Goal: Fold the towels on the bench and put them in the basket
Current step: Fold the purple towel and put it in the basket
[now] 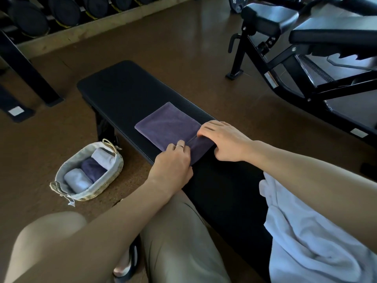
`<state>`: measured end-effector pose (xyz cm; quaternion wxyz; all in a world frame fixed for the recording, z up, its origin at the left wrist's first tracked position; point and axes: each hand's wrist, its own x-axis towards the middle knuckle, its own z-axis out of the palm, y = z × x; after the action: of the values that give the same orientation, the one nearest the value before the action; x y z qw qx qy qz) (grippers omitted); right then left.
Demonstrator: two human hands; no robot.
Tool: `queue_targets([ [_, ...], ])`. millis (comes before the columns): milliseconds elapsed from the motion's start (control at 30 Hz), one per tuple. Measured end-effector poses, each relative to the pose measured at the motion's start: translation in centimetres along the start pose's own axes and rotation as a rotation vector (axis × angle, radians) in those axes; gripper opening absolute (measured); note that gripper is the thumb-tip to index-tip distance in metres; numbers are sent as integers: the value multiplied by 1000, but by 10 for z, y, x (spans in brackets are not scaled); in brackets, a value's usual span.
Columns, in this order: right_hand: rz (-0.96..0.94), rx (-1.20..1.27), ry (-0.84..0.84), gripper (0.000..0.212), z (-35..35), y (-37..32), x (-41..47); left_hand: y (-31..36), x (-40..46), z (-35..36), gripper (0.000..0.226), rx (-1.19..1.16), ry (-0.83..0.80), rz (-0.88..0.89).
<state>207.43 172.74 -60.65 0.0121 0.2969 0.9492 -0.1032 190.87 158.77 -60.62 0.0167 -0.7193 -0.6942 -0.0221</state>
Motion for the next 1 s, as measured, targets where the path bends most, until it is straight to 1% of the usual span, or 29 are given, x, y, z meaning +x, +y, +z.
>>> queue_targets([
  [67, -4, 5, -33, 71, 2, 4, 2, 1, 0, -2, 40, 8, -9, -23],
  [167, 9, 25, -27, 69, 7, 11, 6, 2, 2, -4, 41, 21, -20, -13],
  [200, 21, 43, -10, 65, 7, 12, 8, 2, 2, -4, 41, 13, -21, -10],
  [300, 27, 145, 69, 43, 2, 12, 14, -3, 4, -9, 40, -45, -25, -29],
  [367, 36, 255, 76, 29, -5, 13, 21, -10, 6, -13, 43, -128, -39, -58],
  [467, 85, 378, 65, 20, -13, 15, 36, -19, 8, -16, 50, -220, -69, -104],
  [533, 158, 448, 39, 20, -16, 12, 46, -22, 8, -14, 52, -234, -91, -110],
  [567, 186, 481, 31, 19, -18, 10, 50, -24, 9, -12, 50, -261, -96, -120],
  [667, 233, 572, 42, 16, -22, 11, 61, -35, 14, -12, 34, -417, -76, -205],
  [767, 340, 654, 31, 20, -19, 13, 72, -49, 18, -13, 21, -593, -65, -305],
  [900, 420, 634, 63, 25, -8, 12, 81, -66, 26, -9, 12, -715, -81, -402],
  [1000, 417, 550, 73, 34, -1, 9, 85, -71, 30, -4, 10, -724, -96, -444],
])
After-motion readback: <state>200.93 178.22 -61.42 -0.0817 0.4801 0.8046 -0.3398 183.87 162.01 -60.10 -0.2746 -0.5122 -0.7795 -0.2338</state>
